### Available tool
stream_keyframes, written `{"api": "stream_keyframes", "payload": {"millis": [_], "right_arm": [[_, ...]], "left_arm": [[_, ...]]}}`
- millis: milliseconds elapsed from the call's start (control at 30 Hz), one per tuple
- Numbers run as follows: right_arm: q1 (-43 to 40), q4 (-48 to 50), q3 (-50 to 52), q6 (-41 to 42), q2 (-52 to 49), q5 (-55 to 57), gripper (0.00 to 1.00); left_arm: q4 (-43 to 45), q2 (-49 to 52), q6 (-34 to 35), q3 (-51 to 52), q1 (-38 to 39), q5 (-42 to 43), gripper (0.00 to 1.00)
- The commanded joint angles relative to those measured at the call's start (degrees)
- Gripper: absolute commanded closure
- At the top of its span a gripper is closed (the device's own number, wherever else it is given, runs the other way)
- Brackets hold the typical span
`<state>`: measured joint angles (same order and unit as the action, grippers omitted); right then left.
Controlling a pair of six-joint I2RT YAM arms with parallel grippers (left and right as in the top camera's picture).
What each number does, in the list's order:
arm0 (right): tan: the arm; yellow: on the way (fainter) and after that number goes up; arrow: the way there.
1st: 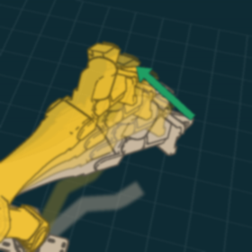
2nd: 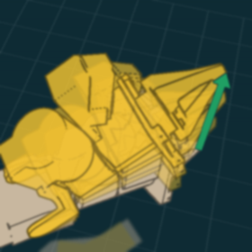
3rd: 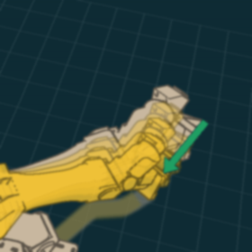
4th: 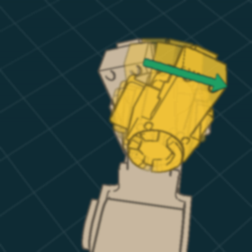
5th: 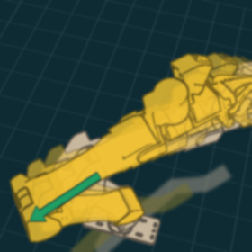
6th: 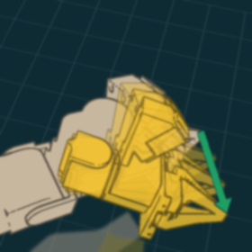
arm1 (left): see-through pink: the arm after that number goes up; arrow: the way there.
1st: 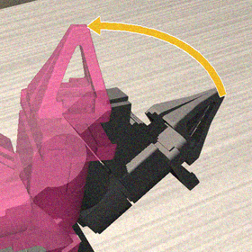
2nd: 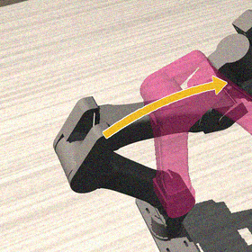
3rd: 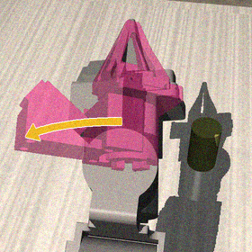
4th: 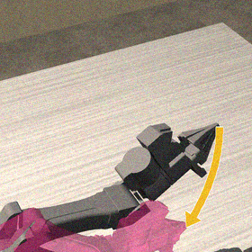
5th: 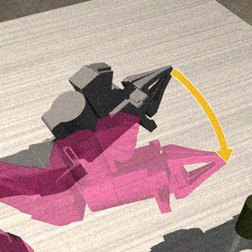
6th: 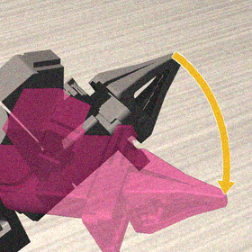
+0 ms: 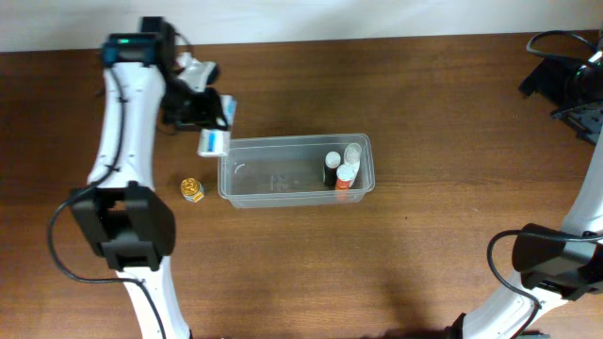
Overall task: Pack container
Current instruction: 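Lift the Panadol box and carry it right over the container, then lower the Panadol box into the container and release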
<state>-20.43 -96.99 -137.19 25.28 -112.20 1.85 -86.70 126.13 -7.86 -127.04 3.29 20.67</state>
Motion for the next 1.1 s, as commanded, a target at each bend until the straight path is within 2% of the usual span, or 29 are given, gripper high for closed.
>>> {"api": "stream_keyframes", "payload": {"millis": [0, 200, 367, 467, 600, 733, 1067], "right_arm": [[0.2, -0.3, 0.2, 0.0, 1.3, -0.1, 0.02], [0.2, -0.3, 0.2, 0.0, 1.3, -0.1, 0.02], [0.2, -0.3, 0.2, 0.0, 1.3, -0.1, 0.02], [0.2, -0.3, 0.2, 0.0, 1.3, -0.1, 0.02], [0.2, -0.3, 0.2, 0.0, 1.3, -0.1, 0.02], [0.2, -0.3, 0.2, 0.0, 1.3, -0.1, 0.02], [0.2, -0.3, 0.2, 0.0, 1.3, -0.1, 0.02]], "left_arm": [[-1.2, 0.4, -0.7, -1.1, 2.9, 0.7, 0.54], [-4.8, 0.4, 3.0, -1.1, 8.0, -5.2, 0.54], [-5.1, 0.4, 2.2, -1.0, 12.0, -11.8, 0.54], [-4.8, 0.4, -1.9, -1.0, 14.1, -14.8, 0.54], [-5.2, 0.4, -11.3, -1.0, 16.3, -14.7, 0.53], [-5.1, 0.4, -17.5, -1.0, 17.6, -14.7, 0.53], [-5.6, 0.4, -31.6, 0.4, 17.6, -11.2, 0.53]]}}
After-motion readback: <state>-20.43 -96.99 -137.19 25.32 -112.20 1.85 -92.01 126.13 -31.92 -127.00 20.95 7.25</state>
